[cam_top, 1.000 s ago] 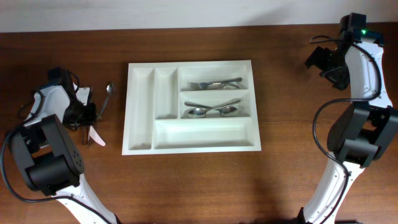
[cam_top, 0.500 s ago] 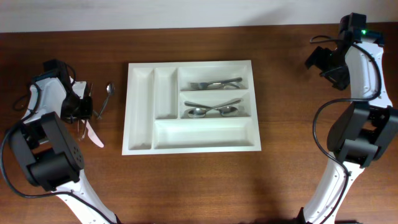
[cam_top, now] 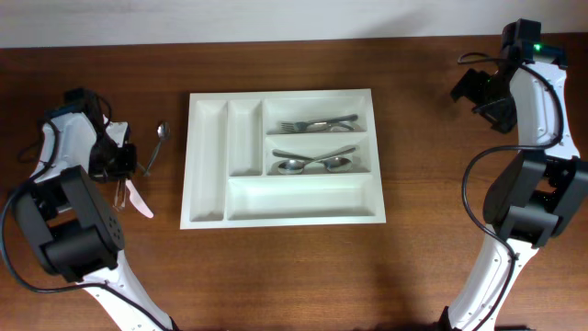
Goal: Pack container
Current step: 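Lift the utensil with the left gripper and carry it over the tray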
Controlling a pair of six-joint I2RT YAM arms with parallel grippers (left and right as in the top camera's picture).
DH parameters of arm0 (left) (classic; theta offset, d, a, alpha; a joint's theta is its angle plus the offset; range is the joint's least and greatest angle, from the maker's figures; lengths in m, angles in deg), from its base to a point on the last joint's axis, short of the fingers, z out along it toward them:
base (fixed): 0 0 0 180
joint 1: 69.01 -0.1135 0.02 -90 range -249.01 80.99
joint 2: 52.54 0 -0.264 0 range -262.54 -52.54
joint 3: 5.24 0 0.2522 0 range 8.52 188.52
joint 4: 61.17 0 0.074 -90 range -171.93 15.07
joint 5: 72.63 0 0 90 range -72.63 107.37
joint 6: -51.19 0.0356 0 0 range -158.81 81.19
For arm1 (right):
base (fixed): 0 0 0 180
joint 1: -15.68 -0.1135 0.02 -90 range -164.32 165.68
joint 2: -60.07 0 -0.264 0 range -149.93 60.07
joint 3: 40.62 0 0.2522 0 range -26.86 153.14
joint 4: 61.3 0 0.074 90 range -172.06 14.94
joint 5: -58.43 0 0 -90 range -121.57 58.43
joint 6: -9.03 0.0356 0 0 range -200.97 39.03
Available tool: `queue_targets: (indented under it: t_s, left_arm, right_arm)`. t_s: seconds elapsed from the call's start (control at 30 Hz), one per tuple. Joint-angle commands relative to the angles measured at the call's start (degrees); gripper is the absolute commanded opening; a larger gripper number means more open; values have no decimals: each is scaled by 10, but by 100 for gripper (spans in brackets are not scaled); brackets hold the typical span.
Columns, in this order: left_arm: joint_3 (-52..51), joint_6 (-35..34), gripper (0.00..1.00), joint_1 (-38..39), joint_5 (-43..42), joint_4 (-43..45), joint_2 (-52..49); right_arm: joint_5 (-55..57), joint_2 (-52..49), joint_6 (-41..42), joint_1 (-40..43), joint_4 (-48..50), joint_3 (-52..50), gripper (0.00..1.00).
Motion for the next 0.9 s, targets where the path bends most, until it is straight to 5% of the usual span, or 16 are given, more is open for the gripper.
queue_targets:
  t_s: [0.0,0.33,0.57,0.87]
  left_arm:
    - [68,-9,13,5,-5,-30,-4]
    - [286,30,14,65,-40,-118,-4]
    - [309,193,17,154,-182,-150,-4]
    - [305,381,9,282,-195,-244,-5]
  right_arm:
    - [-3,6,-4,2,2,11,99]
    - [-3,6,-4,2,2,11,99]
    - [-3,6,-4,2,2,11,99]
    - [-3,6,-4,2,2,11,99]
